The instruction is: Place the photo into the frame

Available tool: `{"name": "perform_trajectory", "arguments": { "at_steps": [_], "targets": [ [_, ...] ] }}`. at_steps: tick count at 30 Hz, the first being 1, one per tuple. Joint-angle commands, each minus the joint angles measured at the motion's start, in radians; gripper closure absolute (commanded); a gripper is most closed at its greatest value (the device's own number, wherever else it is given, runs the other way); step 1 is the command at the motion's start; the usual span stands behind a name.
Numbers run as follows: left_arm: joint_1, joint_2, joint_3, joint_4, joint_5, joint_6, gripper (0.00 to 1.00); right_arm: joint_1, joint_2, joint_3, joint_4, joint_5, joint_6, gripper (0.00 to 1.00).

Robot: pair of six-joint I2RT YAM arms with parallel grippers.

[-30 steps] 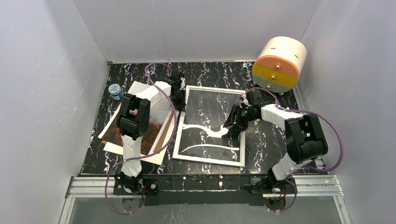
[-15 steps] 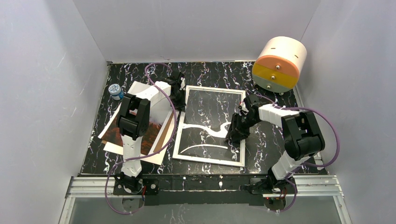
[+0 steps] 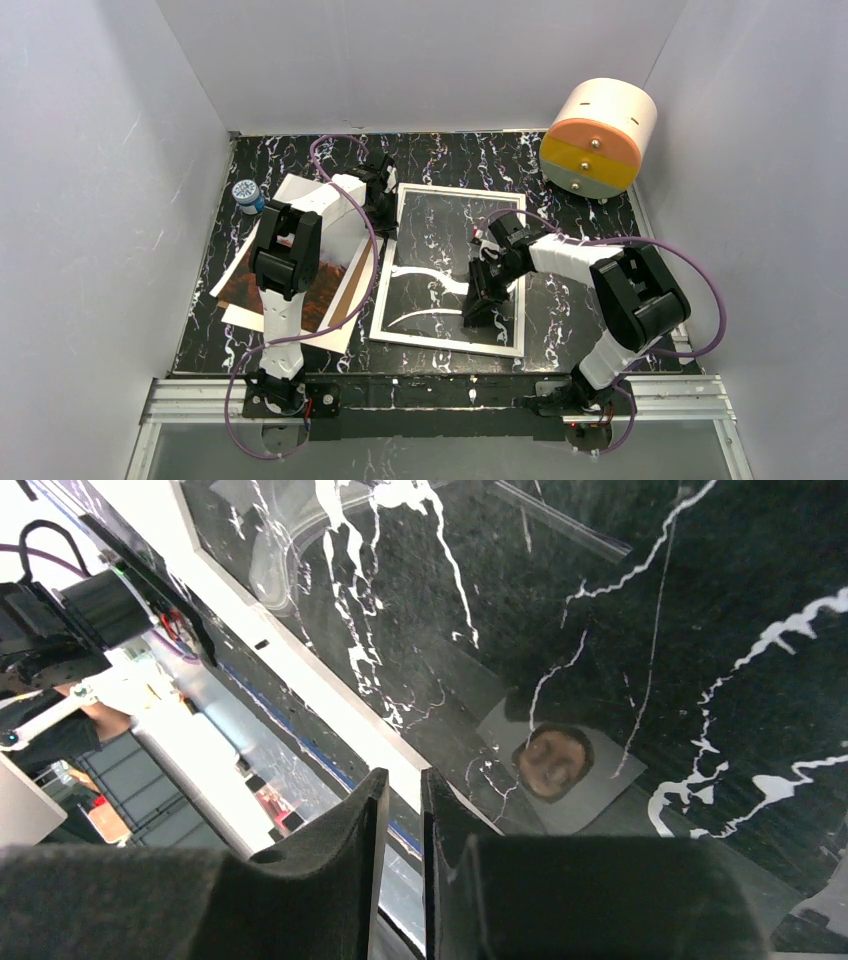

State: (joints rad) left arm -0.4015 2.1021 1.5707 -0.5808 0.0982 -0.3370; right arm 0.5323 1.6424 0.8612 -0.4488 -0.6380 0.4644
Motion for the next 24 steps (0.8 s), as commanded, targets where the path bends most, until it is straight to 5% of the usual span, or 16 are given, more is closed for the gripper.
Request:
{"name": "perform_trajectory", "arguments": {
  "at_steps": [1, 18, 24],
  "targets": [
    [0.006, 0.059, -0.050, -0.086, -0.058, 0.024, 0.91, 0.008, 0.017, -0.041, 0.012, -0.027, -0.026, 0.74],
    [0.005, 0.047, -0.039, -0.089, -0.046, 0.024, 0.90, 0.034, -0.039, -0.024, -0.062, 0.129, -0.079, 0.72],
    [0.005, -0.013, 0.010, -0.082, 0.052, 0.020, 0.77, -0.015, -0.160, 0.084, -0.050, 0.336, 0.038, 0.65]
  ]
}}
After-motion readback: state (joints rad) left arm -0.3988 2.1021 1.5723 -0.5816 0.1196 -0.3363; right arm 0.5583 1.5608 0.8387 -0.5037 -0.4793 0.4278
